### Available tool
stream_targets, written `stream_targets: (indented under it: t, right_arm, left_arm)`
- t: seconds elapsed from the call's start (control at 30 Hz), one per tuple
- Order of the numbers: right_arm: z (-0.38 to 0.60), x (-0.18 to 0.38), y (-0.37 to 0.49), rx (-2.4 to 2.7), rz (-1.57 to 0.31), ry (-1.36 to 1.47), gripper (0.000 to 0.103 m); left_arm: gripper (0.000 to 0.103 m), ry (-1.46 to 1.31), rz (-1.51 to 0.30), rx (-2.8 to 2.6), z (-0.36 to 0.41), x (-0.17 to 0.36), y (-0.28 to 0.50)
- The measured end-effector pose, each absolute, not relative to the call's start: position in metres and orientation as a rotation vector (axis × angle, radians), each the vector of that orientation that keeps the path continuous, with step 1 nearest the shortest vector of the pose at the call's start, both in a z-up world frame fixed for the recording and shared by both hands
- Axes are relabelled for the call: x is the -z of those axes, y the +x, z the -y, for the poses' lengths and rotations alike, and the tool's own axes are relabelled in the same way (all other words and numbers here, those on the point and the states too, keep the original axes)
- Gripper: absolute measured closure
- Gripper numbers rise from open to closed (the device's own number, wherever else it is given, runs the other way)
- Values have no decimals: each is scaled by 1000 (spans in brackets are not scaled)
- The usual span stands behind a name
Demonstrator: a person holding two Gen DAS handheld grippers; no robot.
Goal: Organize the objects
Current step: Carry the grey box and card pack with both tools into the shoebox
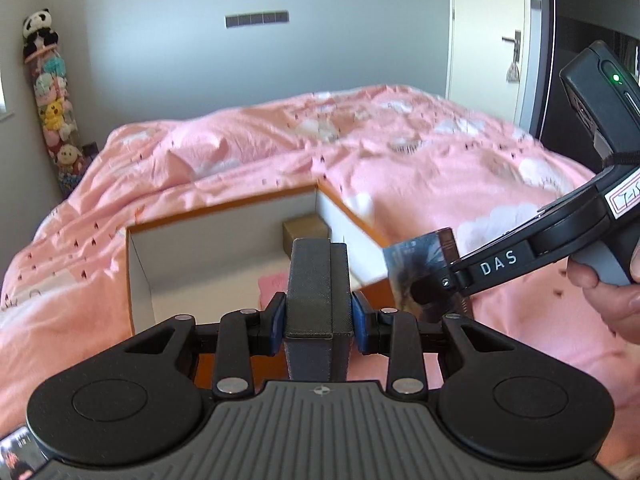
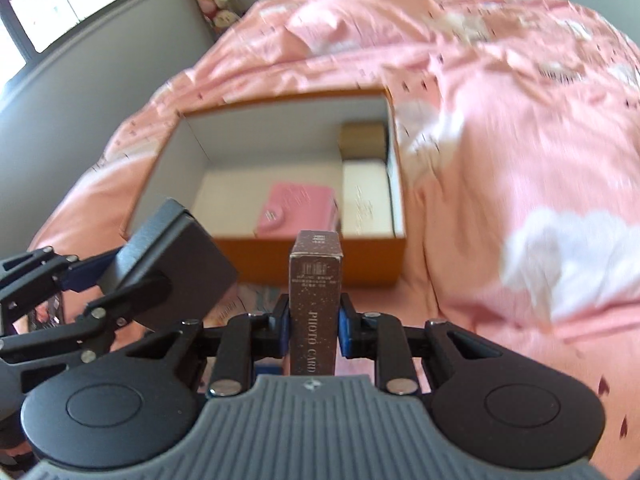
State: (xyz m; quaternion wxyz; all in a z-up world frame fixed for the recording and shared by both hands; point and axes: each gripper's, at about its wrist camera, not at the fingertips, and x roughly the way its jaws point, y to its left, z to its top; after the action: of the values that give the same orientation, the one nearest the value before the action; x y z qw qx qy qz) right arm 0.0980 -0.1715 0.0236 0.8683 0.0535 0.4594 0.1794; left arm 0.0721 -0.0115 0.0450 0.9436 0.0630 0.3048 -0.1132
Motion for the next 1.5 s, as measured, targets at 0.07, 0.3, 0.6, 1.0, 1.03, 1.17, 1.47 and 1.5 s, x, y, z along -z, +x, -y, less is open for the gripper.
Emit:
stream_targets:
  t: [0.07,0.3,0.6,1.0,1.03,1.17,1.47,1.5]
  right_arm:
    - [168,-37,104,-401,-914,119,79]
    - [163,-57,139,-439,-843,171,79]
    - [159,-48,203,-431,-852,220,79]
    - [160,-7,273,-408,-916,240,79]
    - [159,-4,277,-409,-916,237,79]
    - [157,5,291,-401,-916,224,79]
    - [154,12,299,-402,-903,179,79]
    - [155,13,299,-402,-905,178,79]
  left_arm:
    - [65,139,-589,220,13,-52,79]
    - [65,206,-533,188,10,-61,113]
    - [65,418,-600,191,-8,-33,180]
    - [65,526,-823,133,0,36,271]
    - [65,500,-841,120,0,39,277]
    - [65,443,-895,83,2,49,295]
    - [65,392,-954,-6,22,64,312]
    - [65,389,-954,11,24,64,312]
